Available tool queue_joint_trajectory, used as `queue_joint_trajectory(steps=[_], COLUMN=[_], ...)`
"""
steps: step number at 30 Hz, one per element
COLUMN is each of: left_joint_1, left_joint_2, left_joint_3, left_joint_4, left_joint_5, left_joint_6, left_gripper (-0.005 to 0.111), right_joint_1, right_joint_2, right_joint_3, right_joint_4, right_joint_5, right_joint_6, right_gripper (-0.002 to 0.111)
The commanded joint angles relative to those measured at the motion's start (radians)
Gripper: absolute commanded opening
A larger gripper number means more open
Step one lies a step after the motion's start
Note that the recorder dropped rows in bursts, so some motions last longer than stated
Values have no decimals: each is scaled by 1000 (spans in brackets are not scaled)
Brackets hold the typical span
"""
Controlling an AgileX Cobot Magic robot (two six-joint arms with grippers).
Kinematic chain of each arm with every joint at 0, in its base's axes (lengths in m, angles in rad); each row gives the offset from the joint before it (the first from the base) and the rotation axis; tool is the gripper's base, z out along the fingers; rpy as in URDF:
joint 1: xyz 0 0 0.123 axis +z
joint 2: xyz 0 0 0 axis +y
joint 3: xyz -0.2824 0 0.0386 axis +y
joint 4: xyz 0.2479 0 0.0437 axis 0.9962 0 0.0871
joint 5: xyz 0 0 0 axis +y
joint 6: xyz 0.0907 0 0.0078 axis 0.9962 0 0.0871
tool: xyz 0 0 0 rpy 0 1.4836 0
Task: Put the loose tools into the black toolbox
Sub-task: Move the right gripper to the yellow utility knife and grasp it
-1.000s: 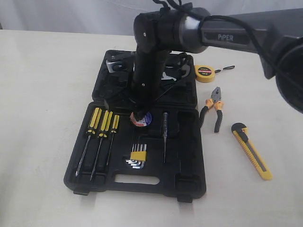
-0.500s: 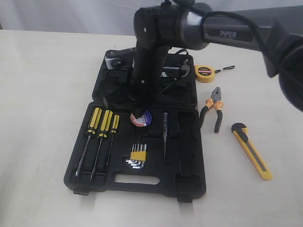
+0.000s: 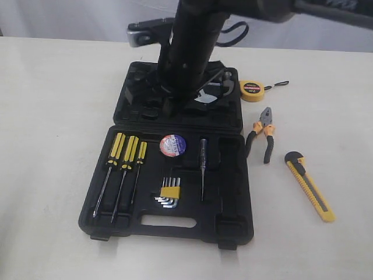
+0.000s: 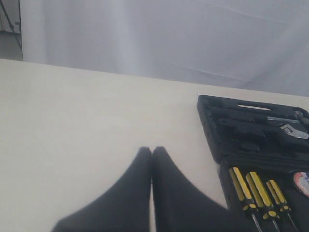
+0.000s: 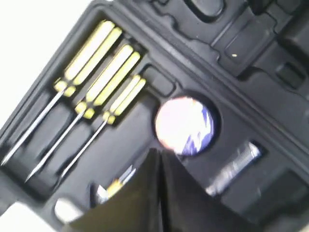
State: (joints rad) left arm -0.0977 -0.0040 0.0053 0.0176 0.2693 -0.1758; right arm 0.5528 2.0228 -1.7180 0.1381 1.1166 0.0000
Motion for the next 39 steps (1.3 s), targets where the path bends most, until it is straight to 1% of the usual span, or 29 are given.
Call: queue_joint_trajectory(steps=[1, 8, 12, 16, 22, 29, 35, 39], left_joint_1=[-6, -6, -6, -6, -6, -6, -6, -6], left_joint_2=[4, 4, 4, 4, 4, 4, 4, 4], left_joint_3=[-5, -5, -5, -5, -5, -5, -5, -5], left_joint_4=[5, 5, 5, 5, 5, 5, 5, 5], left_joint_5=[1, 1, 1, 1, 1, 1, 1, 1], left_joint_6=[0, 0, 0, 0, 0, 0, 0, 0], left_gripper=[0, 0, 0, 0, 0, 0, 0, 0], right_joint_1=[-4, -4, -13, -65, -199, -316, -382, -402], right_joint_2=[-88, -203, -266, -348, -504, -705, -846, -872], right_joint_3=[-2, 9, 73, 193, 395, 618, 808, 901], right_joint_4=[-29, -93, -126, -114, -72, -70, -68, -66], right_joint_5=[85, 99, 91, 61, 18, -11, -84, -138], right_joint_6=[-24, -15, 0, 0, 0, 0, 36, 37], right_gripper=[-1, -1, -1, -1, -1, -1, -1, -1])
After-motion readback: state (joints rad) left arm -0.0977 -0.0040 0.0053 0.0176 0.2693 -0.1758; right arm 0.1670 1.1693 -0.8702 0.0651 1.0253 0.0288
